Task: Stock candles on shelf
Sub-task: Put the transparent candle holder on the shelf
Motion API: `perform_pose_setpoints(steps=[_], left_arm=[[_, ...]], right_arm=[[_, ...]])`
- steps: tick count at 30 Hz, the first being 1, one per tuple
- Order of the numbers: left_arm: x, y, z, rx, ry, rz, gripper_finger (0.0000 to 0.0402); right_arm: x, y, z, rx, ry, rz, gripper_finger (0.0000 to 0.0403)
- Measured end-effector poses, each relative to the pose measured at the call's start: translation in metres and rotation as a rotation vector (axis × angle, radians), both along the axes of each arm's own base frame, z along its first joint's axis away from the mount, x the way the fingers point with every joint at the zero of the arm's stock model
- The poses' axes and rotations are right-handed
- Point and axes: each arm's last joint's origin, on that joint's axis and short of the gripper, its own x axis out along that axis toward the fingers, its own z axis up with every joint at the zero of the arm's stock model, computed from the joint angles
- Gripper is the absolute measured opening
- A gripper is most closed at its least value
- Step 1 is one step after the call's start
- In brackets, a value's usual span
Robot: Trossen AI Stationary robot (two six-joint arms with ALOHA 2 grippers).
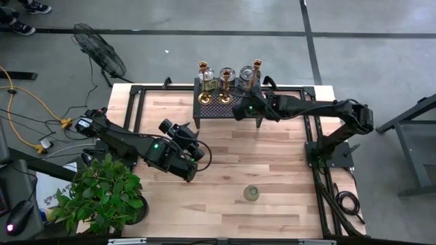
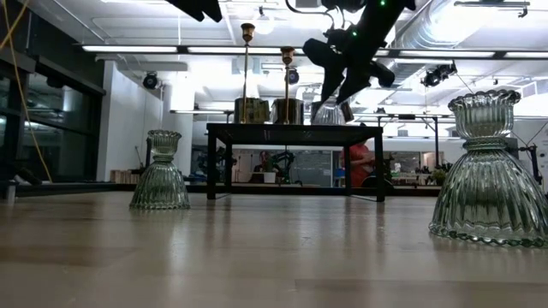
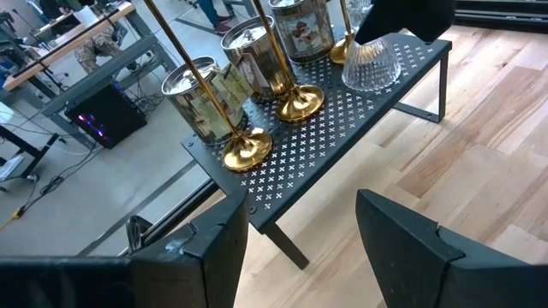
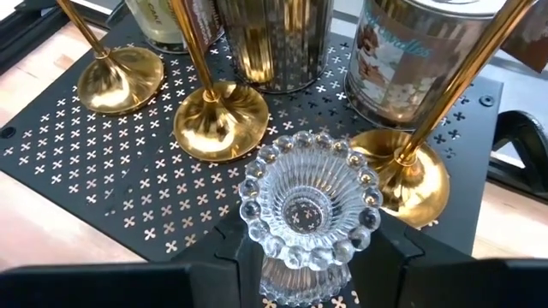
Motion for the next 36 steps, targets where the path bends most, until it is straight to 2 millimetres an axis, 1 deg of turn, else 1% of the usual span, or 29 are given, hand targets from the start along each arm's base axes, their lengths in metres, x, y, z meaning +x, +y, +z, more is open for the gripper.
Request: perform_pose_setpoints(steps=[7,16,27,36], left_arm=[[0.0000,0.0000,0.0000,0.001,0.000,0.000,0.0209],[0.0000,0.0000,0.0000,0.000,0.000,0.000,0.0209],[0.0000,0.0000,0.0000,0.000,0.000,0.000,0.0209],[0.0000,0.0000,0.0000,-0.001,0.001,0.000,0.0209]], right_arm=[[-0.0014,-0.0051,-0.0003,0.013,0.000,-0.002,0.0123],[-0.0015,-0.0051,-0.0003,0.011,0.005,0.003,0.0125],[-0.0014,-0.0050,-0.0003,0.013,0.002,0.001,0.0174],[-0.0014,-0.0050,0.0008,0.009,-0.005,0.002,0.0202]])
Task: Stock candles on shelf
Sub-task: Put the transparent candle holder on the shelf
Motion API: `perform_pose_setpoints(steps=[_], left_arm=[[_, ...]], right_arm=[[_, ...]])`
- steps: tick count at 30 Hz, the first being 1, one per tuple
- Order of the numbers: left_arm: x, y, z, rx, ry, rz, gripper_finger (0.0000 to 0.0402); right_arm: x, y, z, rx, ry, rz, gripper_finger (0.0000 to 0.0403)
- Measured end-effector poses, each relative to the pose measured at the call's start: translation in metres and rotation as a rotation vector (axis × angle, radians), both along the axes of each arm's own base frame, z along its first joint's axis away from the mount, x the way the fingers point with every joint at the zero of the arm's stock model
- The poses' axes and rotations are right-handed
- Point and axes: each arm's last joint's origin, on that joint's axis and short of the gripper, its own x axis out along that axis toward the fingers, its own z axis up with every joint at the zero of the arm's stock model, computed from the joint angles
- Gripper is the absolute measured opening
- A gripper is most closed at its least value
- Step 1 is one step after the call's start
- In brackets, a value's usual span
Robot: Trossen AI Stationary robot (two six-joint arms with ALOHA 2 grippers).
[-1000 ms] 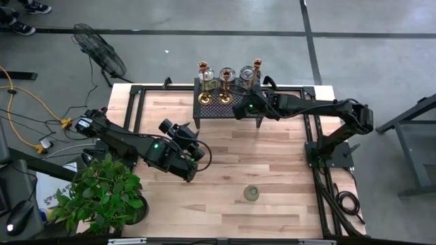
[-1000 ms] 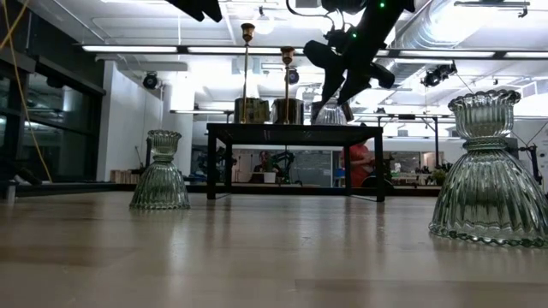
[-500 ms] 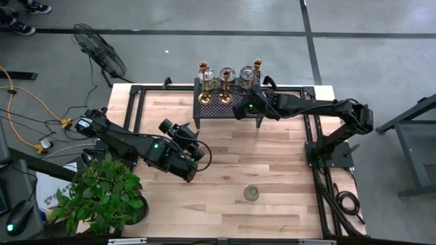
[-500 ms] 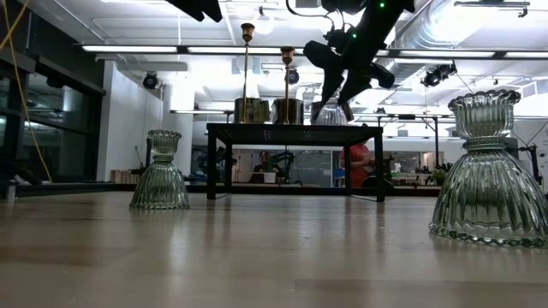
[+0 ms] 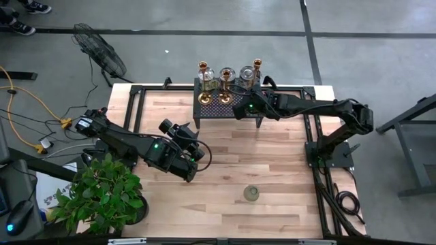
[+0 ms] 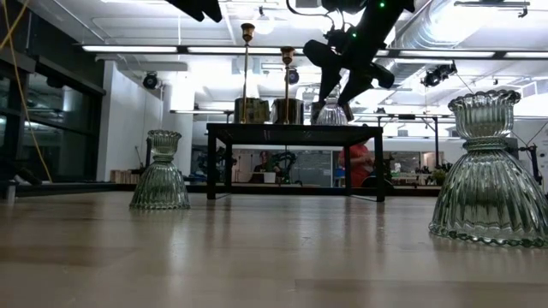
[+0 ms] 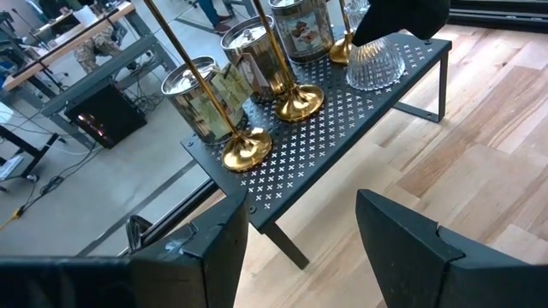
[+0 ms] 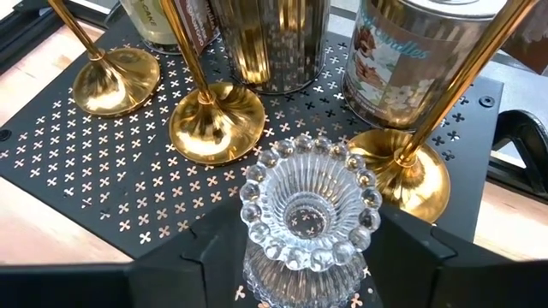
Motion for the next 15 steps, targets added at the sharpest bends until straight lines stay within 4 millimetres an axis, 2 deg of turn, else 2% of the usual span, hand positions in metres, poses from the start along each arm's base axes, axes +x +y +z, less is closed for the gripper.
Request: perform_pose_setpoints(steps=[10,15], left_arm=[[0.000,0.000,0.000,-0.002,0.001,-0.001,0.0209],[0.000,0.000,0.000,-0.003,0.005,-0.001,0.0209]], right_arm=[[-0.001,0.001,0.003,-0.008,0.001,0.017,0.0208],[-0.008,0.004,0.013,0.001,-0.036,0.036,0.0208]])
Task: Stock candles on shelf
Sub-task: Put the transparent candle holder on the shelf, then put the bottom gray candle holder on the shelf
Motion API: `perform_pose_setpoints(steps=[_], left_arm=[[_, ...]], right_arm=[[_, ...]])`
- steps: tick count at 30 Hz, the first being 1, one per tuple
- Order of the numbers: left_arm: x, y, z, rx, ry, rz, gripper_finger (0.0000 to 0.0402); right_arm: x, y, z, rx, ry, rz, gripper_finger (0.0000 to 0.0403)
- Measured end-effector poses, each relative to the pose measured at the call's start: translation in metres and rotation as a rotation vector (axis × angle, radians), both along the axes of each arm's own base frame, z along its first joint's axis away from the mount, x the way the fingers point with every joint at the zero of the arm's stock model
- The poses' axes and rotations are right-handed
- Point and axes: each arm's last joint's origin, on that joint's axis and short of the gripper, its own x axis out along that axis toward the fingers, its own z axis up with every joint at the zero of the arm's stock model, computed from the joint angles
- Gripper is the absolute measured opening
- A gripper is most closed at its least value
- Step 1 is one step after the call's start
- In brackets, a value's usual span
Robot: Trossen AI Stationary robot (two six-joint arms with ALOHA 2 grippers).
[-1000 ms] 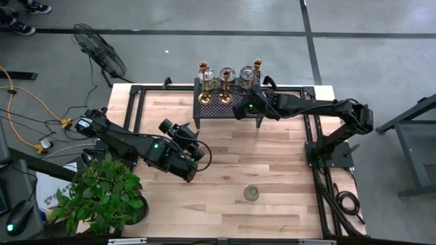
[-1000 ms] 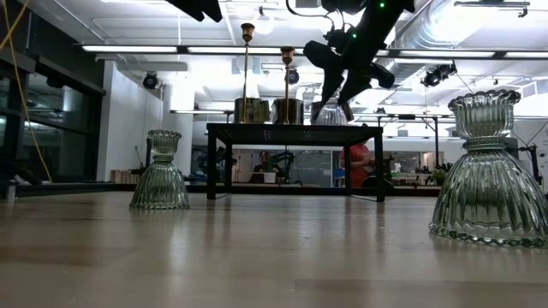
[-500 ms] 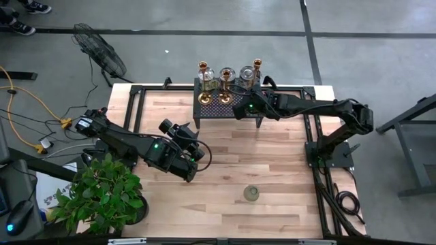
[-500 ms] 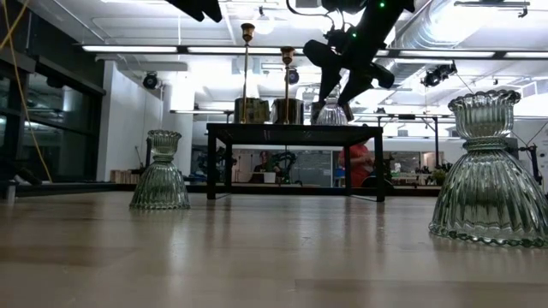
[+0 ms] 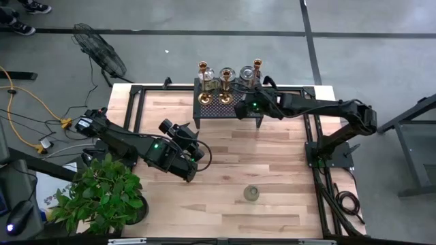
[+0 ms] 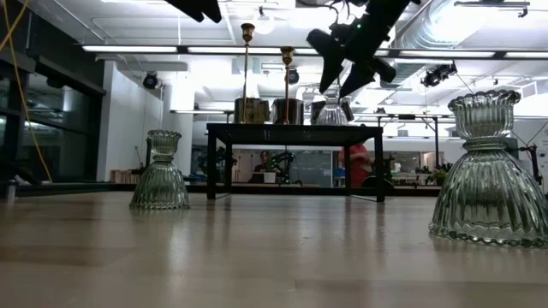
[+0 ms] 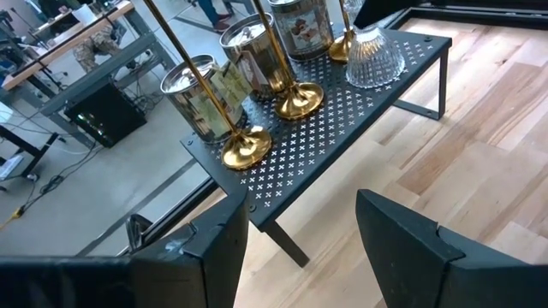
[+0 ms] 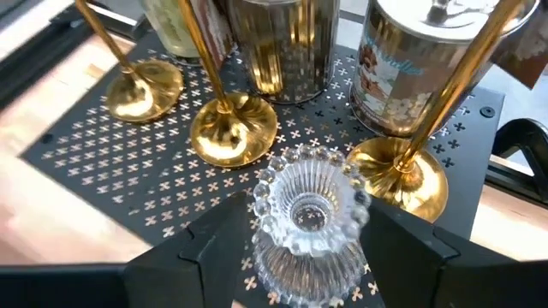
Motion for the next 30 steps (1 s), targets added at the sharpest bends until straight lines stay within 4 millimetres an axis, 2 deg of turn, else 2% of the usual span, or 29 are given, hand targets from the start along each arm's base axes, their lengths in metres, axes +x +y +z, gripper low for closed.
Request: perform_pose_setpoints(steps=[5,11,18,24,30], left_arm=[[0.000,0.000,0.000,-0.002,0.002,-0.001,0.0209],[0.000,0.000,0.000,-0.009,0.009,-0.003,0.0209],[0.000,0.000,-0.001,-0.013,0.011,-0.004,0.0209],[0.000,0.000,-0.001,-0.019,0.014,-0.006,0.0209],[-0.001,0.000,-0.001,-0.022,0.028,-0.008,0.0209]], right_arm=[[-0.009,0.009,0.012,0.016,-0.026,0.046,0.0208],[-0.024,0.030,0.021,0.039,0.018,0.111,0.0208],[-0.045,0.042,0.033,-0.025,0.040,0.059,0.0208],[-0.060,0.060,0.032,0.066,0.115,0.132,0.0208],[-0.073,0.097,0.021,0.134,0.276,0.265,0.0208]])
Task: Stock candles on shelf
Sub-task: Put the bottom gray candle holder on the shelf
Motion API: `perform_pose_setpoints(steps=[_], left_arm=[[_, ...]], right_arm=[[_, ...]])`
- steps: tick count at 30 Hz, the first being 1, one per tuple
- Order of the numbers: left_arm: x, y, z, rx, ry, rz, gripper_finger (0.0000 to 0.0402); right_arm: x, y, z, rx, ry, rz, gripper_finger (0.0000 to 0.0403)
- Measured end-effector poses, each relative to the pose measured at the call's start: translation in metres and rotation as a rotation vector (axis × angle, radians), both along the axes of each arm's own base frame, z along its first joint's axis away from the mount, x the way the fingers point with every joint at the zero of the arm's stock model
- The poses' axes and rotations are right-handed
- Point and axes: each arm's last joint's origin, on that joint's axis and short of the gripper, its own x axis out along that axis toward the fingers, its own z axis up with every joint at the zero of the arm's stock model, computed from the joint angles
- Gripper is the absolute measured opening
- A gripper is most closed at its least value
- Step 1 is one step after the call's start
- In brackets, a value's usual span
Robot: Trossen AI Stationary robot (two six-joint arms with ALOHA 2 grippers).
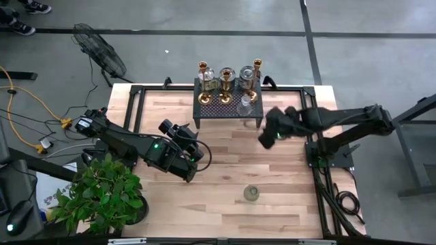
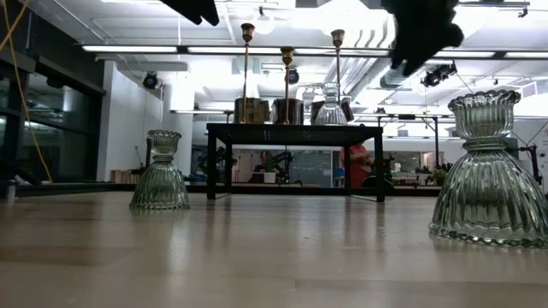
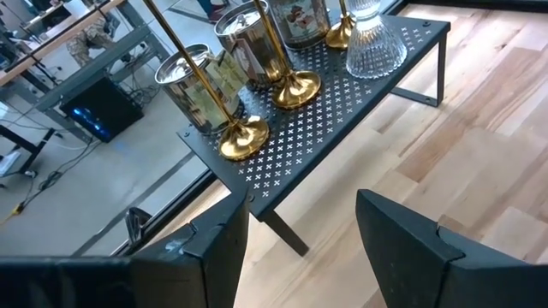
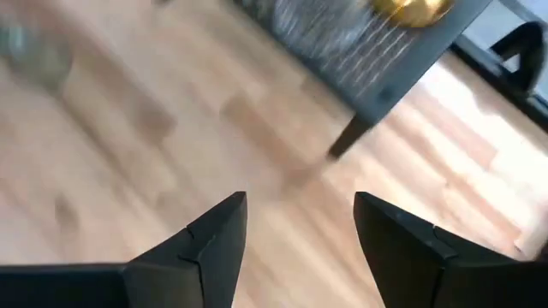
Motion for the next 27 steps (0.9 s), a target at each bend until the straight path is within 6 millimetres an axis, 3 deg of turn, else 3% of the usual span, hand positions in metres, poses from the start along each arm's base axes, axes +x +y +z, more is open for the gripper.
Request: perform_pose_setpoints(steps=[4,9,16,21,27], left_arm=[[0.000,0.000,0.000,0.000,0.004,0.000,0.0209],[0.000,-0.001,-0.001,-0.018,0.012,-0.007,0.0209],[-0.001,-0.002,-0.001,-0.017,0.012,-0.013,0.0209],[-0.001,-0.002,-0.001,-0.021,0.020,-0.018,0.0209],[-0.001,-0.002,-0.001,-0.022,0.019,-0.018,0.0209]], right_arm=[[-0.008,0.030,-0.016,0.003,0.080,0.128,0.0208],[-0.022,0.068,-0.056,0.124,0.158,0.279,0.0208],[-0.039,0.118,-0.109,0.240,0.036,0.492,0.0208],[-0.049,0.140,-0.127,0.175,-0.133,0.644,0.0208],[-0.053,0.148,-0.143,0.104,-0.287,0.728,0.0208]])
